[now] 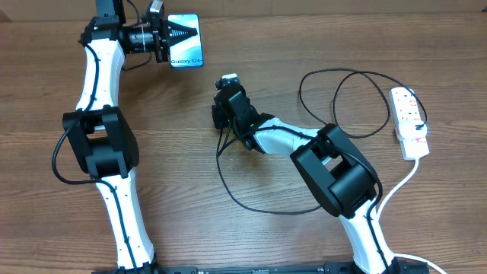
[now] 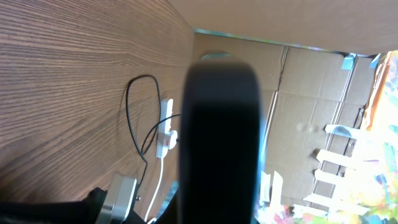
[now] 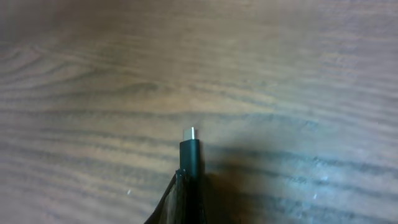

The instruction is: Plug charger to phone and switch on socket

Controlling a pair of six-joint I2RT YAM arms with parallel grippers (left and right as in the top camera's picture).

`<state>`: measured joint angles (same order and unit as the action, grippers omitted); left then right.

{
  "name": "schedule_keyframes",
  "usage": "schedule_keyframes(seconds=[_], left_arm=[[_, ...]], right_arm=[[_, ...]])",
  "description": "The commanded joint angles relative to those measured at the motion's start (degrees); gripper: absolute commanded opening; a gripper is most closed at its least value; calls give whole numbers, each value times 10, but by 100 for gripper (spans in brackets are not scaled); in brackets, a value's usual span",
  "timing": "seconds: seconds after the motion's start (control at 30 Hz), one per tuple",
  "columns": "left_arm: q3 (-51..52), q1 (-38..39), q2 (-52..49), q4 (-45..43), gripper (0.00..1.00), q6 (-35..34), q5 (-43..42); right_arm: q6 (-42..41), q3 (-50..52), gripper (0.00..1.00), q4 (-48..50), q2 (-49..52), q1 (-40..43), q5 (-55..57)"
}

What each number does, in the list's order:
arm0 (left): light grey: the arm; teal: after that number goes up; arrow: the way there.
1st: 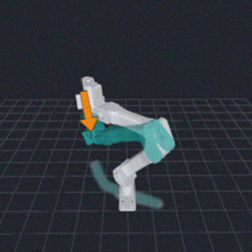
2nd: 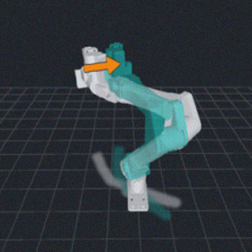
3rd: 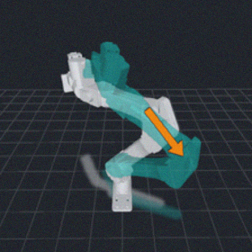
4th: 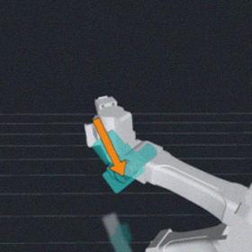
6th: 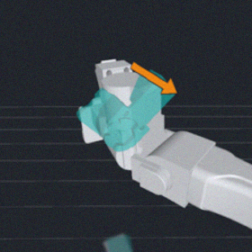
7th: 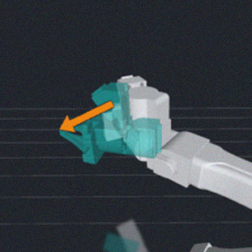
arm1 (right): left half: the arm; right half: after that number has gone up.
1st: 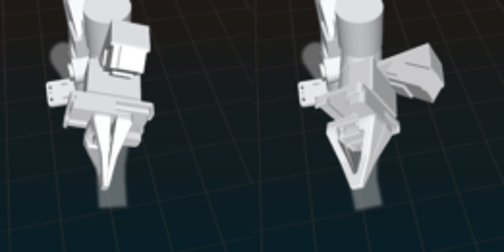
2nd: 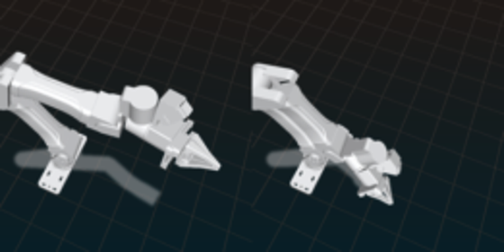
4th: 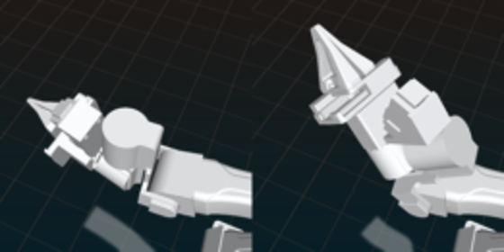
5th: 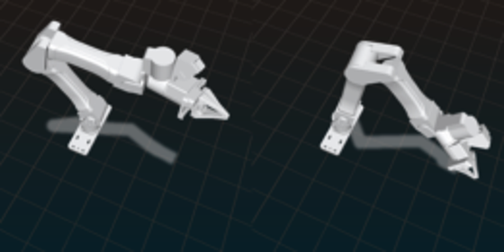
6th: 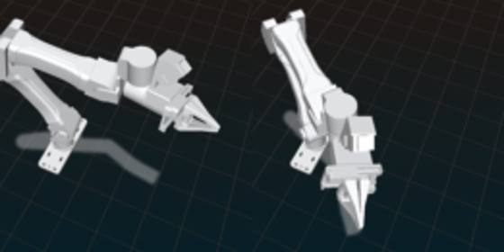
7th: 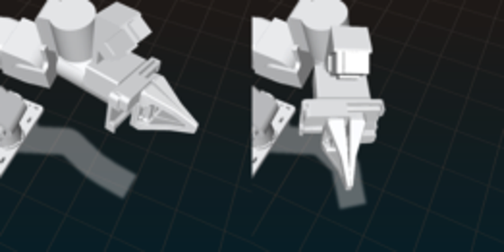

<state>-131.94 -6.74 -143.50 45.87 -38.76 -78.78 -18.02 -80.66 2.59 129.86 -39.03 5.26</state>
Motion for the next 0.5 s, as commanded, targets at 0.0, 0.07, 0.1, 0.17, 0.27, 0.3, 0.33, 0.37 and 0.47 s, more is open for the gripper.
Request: schedule_keyframes(seconds=[0.0, 0.07, 0.1, 0.17, 0.27, 0.3, 0.33, 0.37, 0.47], left_arm=[[-9, 4, 14, 0, 4, 14, -18], [-9, 4, 14, 0, 4, 13, -18], [-9, 4, 14, 0, 4, 13, -18], [-9, 4, 14, 0, 4, 14, -17], [-9, 4, 14, 0, 4, 14, -17], [-9, 4, 14, 0, 4, 15, -17], [-9, 4, 14, 0, 4, 15, -17], [-9, 4, 14, 0, 4, 15, -17], [-9, 4, 14, 0, 4, 15, -17]], right_arm=[[-14, 15, 4, -52, -31, 2, -66], [-33, 15, 4, -97, -65, 9, -67], [-43, 15, 4, -124, -80, 14, -67], [-49, 15, 4, -181, -103, 24, -69], [-37, 16, 4, -244, -108, 35, -69], [-30, 17, 4, -256, -106, 38, -70], [-25, 20, 4, -265, -105, 38, -71], [-25, 24, 4, -269, -105, 38, -71], [-25, 34, 4, -268, -105, 37, -70]])
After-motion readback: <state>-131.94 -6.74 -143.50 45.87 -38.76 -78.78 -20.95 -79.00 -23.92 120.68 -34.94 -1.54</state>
